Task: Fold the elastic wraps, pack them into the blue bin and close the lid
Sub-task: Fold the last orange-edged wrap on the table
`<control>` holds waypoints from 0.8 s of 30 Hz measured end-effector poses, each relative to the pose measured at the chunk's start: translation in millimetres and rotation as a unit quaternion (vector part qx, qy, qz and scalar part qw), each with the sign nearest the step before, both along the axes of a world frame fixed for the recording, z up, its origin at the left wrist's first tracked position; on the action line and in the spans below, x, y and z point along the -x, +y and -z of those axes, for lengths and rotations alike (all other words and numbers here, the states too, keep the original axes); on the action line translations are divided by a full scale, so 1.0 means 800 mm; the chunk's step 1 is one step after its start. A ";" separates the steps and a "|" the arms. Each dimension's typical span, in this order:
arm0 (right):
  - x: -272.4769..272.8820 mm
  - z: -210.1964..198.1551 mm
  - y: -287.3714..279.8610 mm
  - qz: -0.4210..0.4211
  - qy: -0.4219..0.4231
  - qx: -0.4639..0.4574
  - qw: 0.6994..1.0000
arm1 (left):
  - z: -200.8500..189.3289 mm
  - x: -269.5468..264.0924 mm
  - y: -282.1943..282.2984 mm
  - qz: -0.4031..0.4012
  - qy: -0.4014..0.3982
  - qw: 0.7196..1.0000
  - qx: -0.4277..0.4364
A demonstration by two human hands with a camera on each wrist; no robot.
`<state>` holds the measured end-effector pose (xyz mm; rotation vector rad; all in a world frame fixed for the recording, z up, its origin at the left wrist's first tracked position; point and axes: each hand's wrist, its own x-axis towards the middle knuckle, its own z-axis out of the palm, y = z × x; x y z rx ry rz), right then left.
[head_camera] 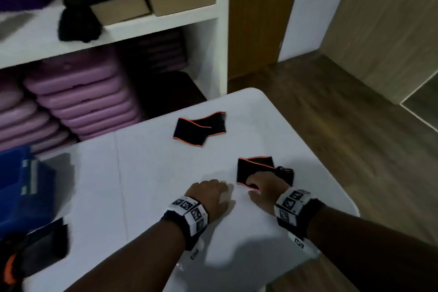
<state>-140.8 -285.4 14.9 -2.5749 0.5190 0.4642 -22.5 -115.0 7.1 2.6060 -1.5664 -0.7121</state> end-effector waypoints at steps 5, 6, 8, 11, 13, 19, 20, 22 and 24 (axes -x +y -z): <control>0.028 -0.001 -0.068 0.036 -0.016 0.077 0.996 | 0.016 0.017 -0.082 -0.008 0.011 1.000 0.017; 0.033 0.003 -0.077 0.037 -0.001 0.088 0.995 | 0.019 0.020 -0.093 -0.004 0.011 1.000 0.009; 0.041 0.015 -0.091 0.026 0.043 0.094 0.994 | 0.024 0.027 -0.109 0.004 0.012 1.000 -0.003; 0.046 0.029 -0.107 0.010 0.096 0.055 0.994 | 0.026 0.036 -0.123 0.008 0.018 1.000 -0.002; 0.046 0.031 -0.117 -0.003 0.110 0.047 0.993 | 0.027 0.040 -0.128 0.005 0.023 1.000 -0.001; 0.045 0.030 -0.124 0.031 0.038 -0.035 0.998 | 0.026 0.022 -0.127 -0.065 0.002 0.998 -0.005; 0.046 0.031 -0.122 0.028 0.023 -0.053 0.998 | 0.024 0.016 -0.126 -0.075 0.003 0.997 -0.006; 0.049 0.035 -0.119 0.014 0.009 -0.083 0.996 | 0.021 0.007 -0.125 -0.074 0.017 0.997 -0.008; 0.053 0.037 -0.116 -0.012 0.022 -0.091 0.996 | 0.023 0.000 -0.122 -0.047 0.023 0.998 -0.029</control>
